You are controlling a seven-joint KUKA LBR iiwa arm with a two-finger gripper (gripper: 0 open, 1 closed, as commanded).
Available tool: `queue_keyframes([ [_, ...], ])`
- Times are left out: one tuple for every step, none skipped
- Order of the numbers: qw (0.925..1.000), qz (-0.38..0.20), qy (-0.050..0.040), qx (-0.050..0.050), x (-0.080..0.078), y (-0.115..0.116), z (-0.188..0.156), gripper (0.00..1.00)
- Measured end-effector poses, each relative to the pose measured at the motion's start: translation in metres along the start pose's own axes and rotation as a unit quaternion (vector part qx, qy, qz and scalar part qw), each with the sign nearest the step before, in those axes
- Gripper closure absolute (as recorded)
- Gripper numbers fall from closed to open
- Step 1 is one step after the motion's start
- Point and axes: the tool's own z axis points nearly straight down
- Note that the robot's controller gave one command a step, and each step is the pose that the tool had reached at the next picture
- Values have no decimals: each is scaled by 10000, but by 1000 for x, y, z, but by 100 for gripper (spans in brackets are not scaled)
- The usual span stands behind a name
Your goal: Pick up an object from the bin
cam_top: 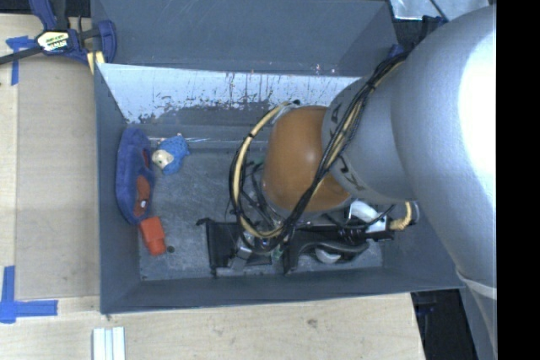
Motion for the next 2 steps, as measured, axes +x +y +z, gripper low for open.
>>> queue_keyframes([
  [10000, 5, -11, -5, -1, 0, -1, 100],
  [10000, 12, -29, -16, -2, 0, -30, 100],
])
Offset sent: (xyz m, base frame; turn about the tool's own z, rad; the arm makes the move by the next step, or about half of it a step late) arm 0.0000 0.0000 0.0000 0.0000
